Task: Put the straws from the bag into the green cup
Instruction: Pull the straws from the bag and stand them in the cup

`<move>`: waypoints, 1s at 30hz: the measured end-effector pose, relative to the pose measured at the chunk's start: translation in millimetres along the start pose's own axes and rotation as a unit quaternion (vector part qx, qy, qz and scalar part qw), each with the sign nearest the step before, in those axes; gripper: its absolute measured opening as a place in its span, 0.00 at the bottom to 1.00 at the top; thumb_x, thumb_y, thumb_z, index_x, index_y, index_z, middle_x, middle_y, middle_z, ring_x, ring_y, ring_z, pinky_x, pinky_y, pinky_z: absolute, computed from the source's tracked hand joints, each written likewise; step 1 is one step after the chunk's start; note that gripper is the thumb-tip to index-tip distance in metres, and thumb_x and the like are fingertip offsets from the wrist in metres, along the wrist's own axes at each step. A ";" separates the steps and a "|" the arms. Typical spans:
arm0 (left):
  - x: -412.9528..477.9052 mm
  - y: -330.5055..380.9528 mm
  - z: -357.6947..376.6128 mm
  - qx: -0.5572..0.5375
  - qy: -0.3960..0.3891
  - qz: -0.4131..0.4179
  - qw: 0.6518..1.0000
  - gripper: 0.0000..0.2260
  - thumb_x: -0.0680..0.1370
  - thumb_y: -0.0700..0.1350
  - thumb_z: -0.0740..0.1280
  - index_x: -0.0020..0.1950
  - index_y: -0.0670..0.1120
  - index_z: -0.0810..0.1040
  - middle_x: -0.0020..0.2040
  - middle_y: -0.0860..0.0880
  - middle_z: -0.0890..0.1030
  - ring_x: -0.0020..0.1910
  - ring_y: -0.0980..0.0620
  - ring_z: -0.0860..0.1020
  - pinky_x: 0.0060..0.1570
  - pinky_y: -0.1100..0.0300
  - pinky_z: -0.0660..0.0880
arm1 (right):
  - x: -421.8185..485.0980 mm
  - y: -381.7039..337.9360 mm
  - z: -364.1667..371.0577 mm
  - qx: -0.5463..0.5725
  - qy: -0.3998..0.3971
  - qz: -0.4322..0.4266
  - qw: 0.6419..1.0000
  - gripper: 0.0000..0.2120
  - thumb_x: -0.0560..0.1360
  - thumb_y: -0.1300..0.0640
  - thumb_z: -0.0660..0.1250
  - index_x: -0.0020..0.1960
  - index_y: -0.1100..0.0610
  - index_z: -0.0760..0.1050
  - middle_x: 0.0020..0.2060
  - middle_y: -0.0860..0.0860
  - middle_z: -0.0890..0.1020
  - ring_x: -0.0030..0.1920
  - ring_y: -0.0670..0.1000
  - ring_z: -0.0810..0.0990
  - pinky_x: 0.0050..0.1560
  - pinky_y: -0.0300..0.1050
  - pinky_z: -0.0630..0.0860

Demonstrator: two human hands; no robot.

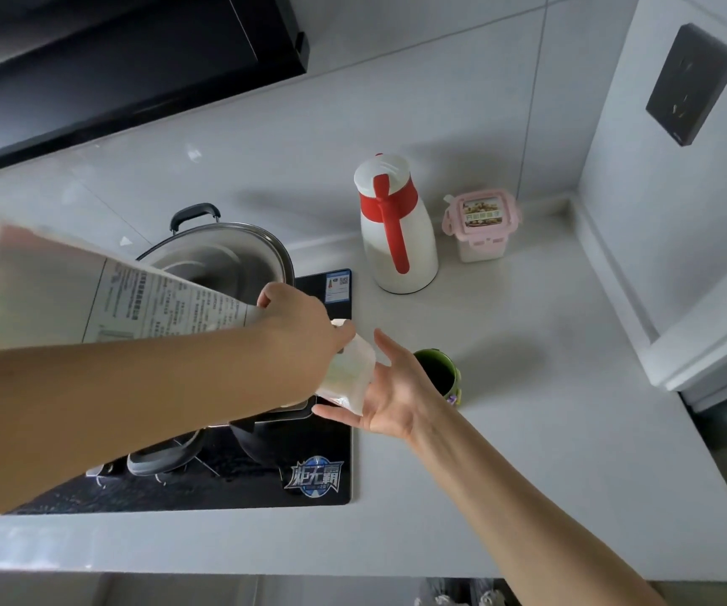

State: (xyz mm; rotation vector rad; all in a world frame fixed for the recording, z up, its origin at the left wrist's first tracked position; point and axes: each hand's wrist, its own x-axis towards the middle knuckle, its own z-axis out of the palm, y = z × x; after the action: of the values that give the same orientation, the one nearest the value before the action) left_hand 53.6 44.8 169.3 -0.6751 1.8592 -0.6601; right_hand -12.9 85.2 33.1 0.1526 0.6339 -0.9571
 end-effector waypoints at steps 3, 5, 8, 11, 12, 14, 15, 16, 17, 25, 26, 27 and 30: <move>-1.2 -0.2 -5.0 0.028 0.003 -0.024 0.999 0.37 0.75 0.48 0.62 0.75 0.53 0.39 0.59 0.41 0.68 0.41 0.44 0.67 0.42 0.53 0.66 | 3.3 -8.0 5.5 0.028 0.006 -0.009 1.000 0.31 0.71 0.37 0.64 0.65 0.56 0.72 0.62 0.60 0.76 0.59 0.64 0.78 0.56 0.67 0.75; 0.4 -3.9 -3.3 0.065 0.022 -0.037 0.997 0.39 0.74 0.48 0.63 0.75 0.53 0.39 0.60 0.39 0.68 0.42 0.43 0.68 0.42 0.52 0.66 | 3.1 -13.9 7.4 0.021 0.001 -0.015 1.000 0.29 0.73 0.38 0.62 0.65 0.57 0.73 0.61 0.60 0.77 0.59 0.63 0.78 0.56 0.66 0.75; 10.4 -15.0 1.5 0.064 0.051 -0.047 0.995 0.39 0.74 0.50 0.65 0.75 0.54 0.40 0.60 0.40 0.70 0.49 0.43 0.74 0.42 0.51 0.64 | -2.8 -18.8 15.0 -0.025 -0.012 -0.039 0.999 0.23 0.73 0.45 0.67 0.62 0.58 0.74 0.54 0.60 0.80 0.51 0.61 0.82 0.50 0.60 0.80; 9.6 -28.6 3.1 0.056 0.107 -0.018 0.992 0.38 0.72 0.47 0.65 0.74 0.54 0.44 0.56 0.43 0.74 0.50 0.44 0.75 0.45 0.52 0.66 | -4.1 -19.7 22.0 -0.045 0.007 -0.053 0.998 0.18 0.74 0.56 0.65 0.63 0.60 0.74 0.49 0.59 0.81 0.42 0.57 0.82 0.32 0.47 0.81; 6.6 -33.4 4.5 0.055 0.135 -0.003 0.989 0.37 0.72 0.46 0.65 0.74 0.54 0.45 0.55 0.44 0.74 0.49 0.45 0.75 0.47 0.53 0.68 | -2.3 -20.0 22.2 -0.039 0.015 -0.056 0.998 0.17 0.75 0.57 0.64 0.62 0.60 0.74 0.50 0.59 0.80 0.42 0.56 0.81 0.29 0.43 0.80; 0.3 -42.5 9.7 0.061 0.187 0.024 0.980 0.37 0.72 0.47 0.64 0.73 0.55 0.44 0.55 0.45 0.73 0.50 0.45 0.74 0.51 0.50 0.70 | 1.5 -21.5 20.8 -0.016 0.017 -0.062 0.998 0.16 0.74 0.59 0.64 0.61 0.60 0.74 0.51 0.58 0.80 0.42 0.55 0.80 0.27 0.41 0.77; -1.6 -46.1 12.7 0.066 0.205 0.034 0.976 0.37 0.72 0.48 0.63 0.73 0.55 0.42 0.56 0.45 0.72 0.51 0.45 0.73 0.52 0.49 0.70 | 2.8 -23.1 18.5 -0.010 0.016 -0.065 0.998 0.17 0.74 0.58 0.64 0.62 0.60 0.74 0.51 0.58 0.80 0.42 0.55 0.80 0.27 0.41 0.77; -2.8 -49.0 16.1 0.067 0.215 0.041 0.973 0.37 0.73 0.49 0.62 0.73 0.55 0.40 0.58 0.46 0.71 0.52 0.45 0.72 0.53 0.48 0.70 | 2.3 -24.3 16.7 -0.009 0.013 -0.065 0.998 0.19 0.74 0.57 0.65 0.63 0.60 0.73 0.52 0.58 0.80 0.42 0.55 0.81 0.28 0.42 0.78; -3.1 -51.7 19.1 0.066 0.221 0.049 0.972 0.37 0.73 0.49 0.62 0.72 0.55 0.39 0.59 0.46 0.70 0.53 0.45 0.72 0.53 0.49 0.70 | 1.4 -25.5 14.9 -0.011 0.008 -0.065 0.998 0.20 0.74 0.55 0.65 0.64 0.60 0.73 0.52 0.58 0.80 0.43 0.56 0.81 0.30 0.44 0.80; 8.7 -56.7 29.8 0.053 0.267 0.072 0.959 0.36 0.75 0.49 0.60 0.73 0.55 0.38 0.59 0.46 0.70 0.53 0.47 0.72 0.50 0.52 0.72 | 1.2 -38.2 12.1 0.029 0.034 -0.136 0.990 0.11 0.76 0.64 0.63 0.56 0.67 0.76 0.48 0.60 0.82 0.46 0.59 0.82 0.49 0.55 0.81; 12.8 -55.4 35.9 0.045 0.272 0.068 0.959 0.36 0.75 0.50 0.60 0.72 0.55 0.36 0.58 0.47 0.70 0.51 0.47 0.73 0.48 0.53 0.72 | -0.7 -39.5 11.4 0.019 0.045 -0.151 0.987 0.07 0.76 0.67 0.63 0.51 0.67 0.78 0.44 0.60 0.83 0.44 0.58 0.82 0.49 0.54 0.81; 16.7 -54.3 42.7 0.034 0.280 0.063 0.957 0.37 0.75 0.51 0.60 0.71 0.54 0.34 0.57 0.47 0.71 0.48 0.49 0.73 0.46 0.54 0.73 | -2.7 -41.0 9.7 0.002 0.058 -0.169 0.984 0.06 0.75 0.68 0.62 0.47 0.66 0.78 0.40 0.59 0.84 0.41 0.56 0.83 0.48 0.53 0.81; 19.6 -48.8 58.6 -0.020 0.295 0.046 0.954 0.39 0.76 0.48 0.58 0.72 0.54 0.29 0.54 0.48 0.71 0.40 0.52 0.69 0.39 0.59 0.68 | -7.7 -44.0 3.2 -0.055 0.096 -0.229 0.967 0.07 0.77 0.69 0.61 0.47 0.66 0.78 0.38 0.58 0.85 0.39 0.55 0.84 0.47 0.50 0.81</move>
State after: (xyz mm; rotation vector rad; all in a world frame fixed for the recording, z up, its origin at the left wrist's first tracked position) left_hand 109.0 -11.0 171.4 -0.4343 2.4419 -0.8248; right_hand -49.8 63.9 46.7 -0.0030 0.9231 -1.3595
